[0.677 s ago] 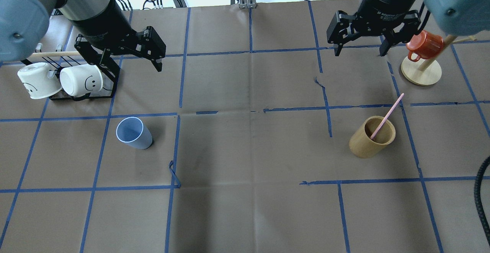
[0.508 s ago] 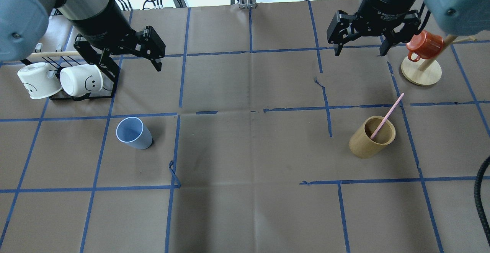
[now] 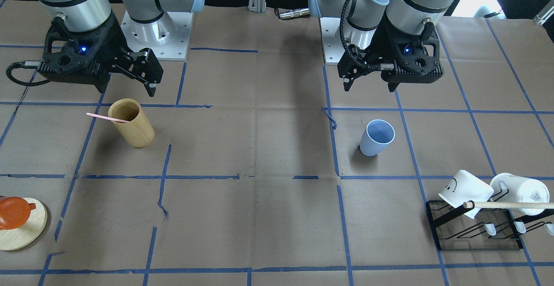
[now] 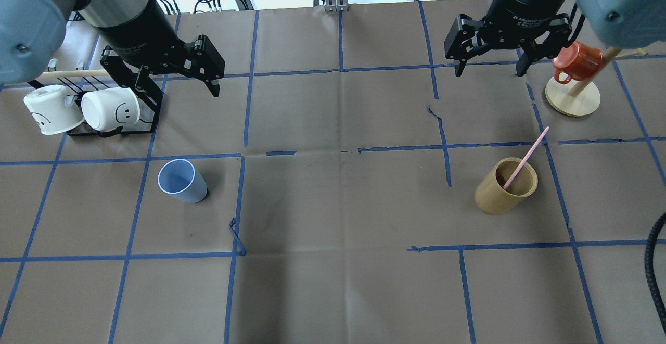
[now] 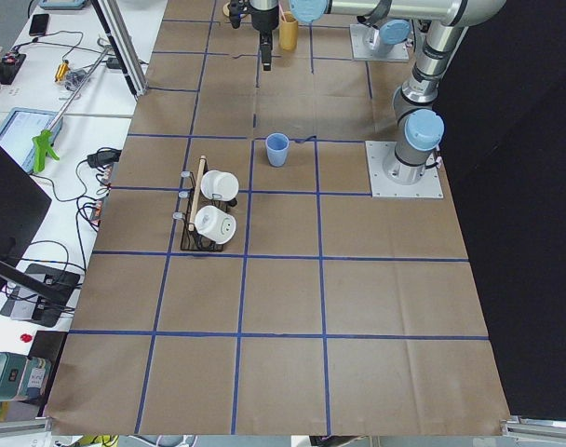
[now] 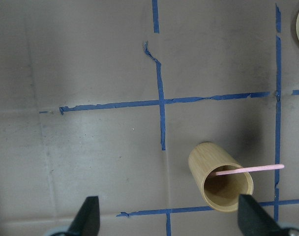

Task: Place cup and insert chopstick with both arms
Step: 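Lower the left gripper toward the light blue cup while right approaches bamboo cup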

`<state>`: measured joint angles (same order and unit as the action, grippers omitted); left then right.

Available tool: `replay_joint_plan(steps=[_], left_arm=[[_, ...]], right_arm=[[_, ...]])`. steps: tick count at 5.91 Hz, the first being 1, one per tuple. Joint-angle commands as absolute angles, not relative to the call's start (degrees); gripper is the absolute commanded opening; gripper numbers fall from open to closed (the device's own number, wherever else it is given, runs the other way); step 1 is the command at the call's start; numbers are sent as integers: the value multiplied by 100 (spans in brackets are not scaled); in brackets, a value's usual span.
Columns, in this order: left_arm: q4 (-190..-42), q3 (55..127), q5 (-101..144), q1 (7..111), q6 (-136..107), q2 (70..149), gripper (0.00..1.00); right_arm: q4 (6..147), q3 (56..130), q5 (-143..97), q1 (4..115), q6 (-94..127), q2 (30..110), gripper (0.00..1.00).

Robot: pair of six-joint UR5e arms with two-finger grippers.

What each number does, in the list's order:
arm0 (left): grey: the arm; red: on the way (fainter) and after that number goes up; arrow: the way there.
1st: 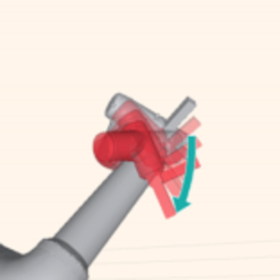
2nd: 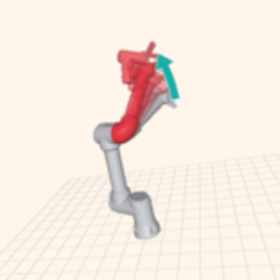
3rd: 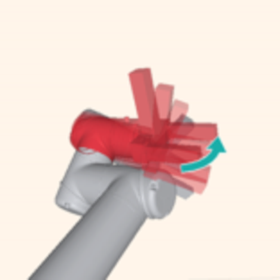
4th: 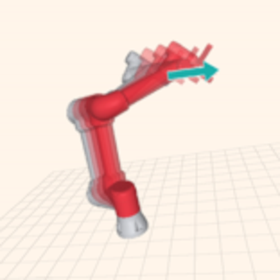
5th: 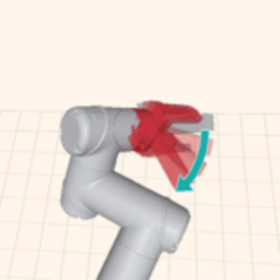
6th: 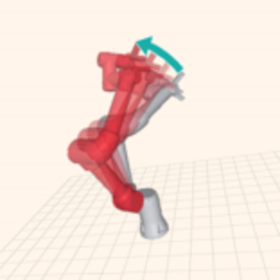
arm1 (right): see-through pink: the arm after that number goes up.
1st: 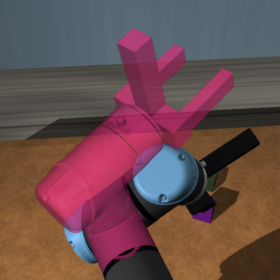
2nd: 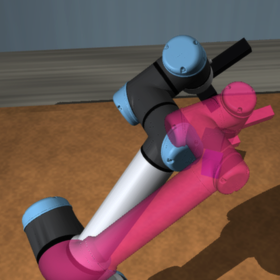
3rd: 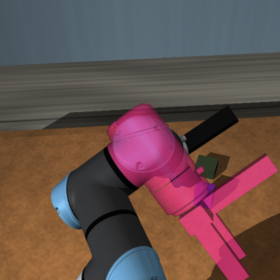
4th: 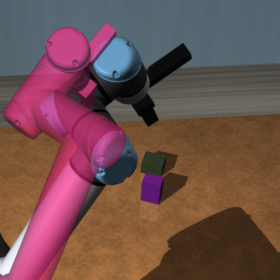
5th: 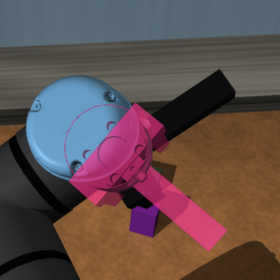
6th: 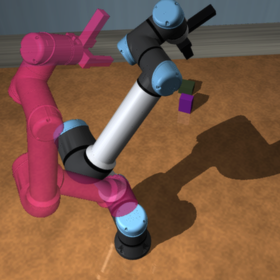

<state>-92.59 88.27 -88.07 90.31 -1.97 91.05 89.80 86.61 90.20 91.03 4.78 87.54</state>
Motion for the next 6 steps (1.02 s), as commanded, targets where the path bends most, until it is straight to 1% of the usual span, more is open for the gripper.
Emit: replay_joint_plan(steps=[1, 2, 3, 4, 5, 6], left_arm=[[-9351, 9225, -8807, 8991, -185, 9192, 100], [-9256, 9611, -8781, 8948, -185, 9072, 100], [-9011, 9798, -8789, 8852, -185, 9062, 100], [-8852, 9878, -8798, 8842, -71, 9079, 99], [-8781, 9966, -8841, 8859, 43, 9210, 99], [-8598, 10097, -9059, 8859, 784, 9263, 99]], right_arm=[[9078, 8692, 9192, 8975, 318, 8745, 100], [9088, 8692, 9515, 8669, -84, 8745, 100], [9088, 8718, 9501, 8274, -506, 8745, 100], [9358, 9023, 9492, 8001, -771, 8754, 98], [10074, 9644, 9475, 7928, -913, 8911, 98], [11099, 10529, 9483, 7841, -1123, 9147, 100]])
